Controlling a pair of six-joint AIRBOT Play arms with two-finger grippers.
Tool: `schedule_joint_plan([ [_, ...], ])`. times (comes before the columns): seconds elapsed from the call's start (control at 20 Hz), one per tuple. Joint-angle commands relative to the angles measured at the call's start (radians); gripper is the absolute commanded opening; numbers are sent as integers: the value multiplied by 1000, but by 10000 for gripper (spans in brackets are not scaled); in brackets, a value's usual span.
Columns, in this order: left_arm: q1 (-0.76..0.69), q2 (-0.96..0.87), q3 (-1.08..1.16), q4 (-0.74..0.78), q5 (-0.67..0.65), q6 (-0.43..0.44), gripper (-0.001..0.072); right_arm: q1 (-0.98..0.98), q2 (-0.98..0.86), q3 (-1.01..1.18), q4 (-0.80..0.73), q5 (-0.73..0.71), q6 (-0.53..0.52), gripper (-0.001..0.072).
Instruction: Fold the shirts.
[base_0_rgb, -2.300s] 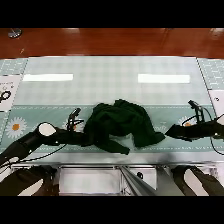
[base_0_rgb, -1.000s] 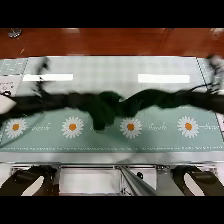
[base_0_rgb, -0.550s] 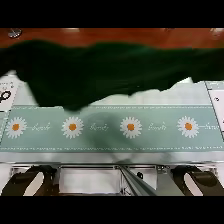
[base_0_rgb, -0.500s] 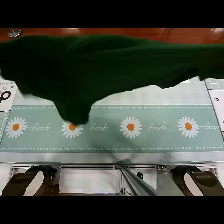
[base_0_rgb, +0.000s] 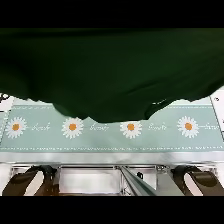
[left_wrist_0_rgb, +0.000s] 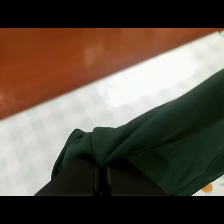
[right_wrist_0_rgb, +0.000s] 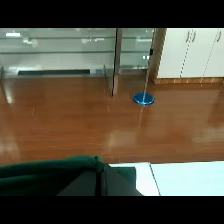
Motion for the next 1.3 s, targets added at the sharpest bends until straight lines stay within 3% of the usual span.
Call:
schedule_joint_plan([
  [0.0, 2, 6, 157, -11, -8, -61, 23, 1, 1, 135, 18, 187, -25, 40],
  [0.2, 2, 21, 94, -210, -137, -198, 23, 1, -17, 179, 29, 343, -45, 40],
  [0.3, 2, 22, -46, -347, -224, -210, 23, 1, -97, 163, 119, 537, -86, 40],
  [0.4, 0, 27, -218, -373, -235, -180, 23, 1, -200, 102, 230, 662, -124, 40],
  [0.65, 0, 34, -720, -320, -204, -55, 23, 1, -416, -214, 254, 418, -170, 40],
  [0.95, -23, -3, -1283, -281, 224, 22, 23, 1, -701, -285, 291, 165, -191, 40],
  [1.25, -134, -99, -1389, -283, 542, 102, 24, 1, -811, -285, 423, -166, -138, 40],
])
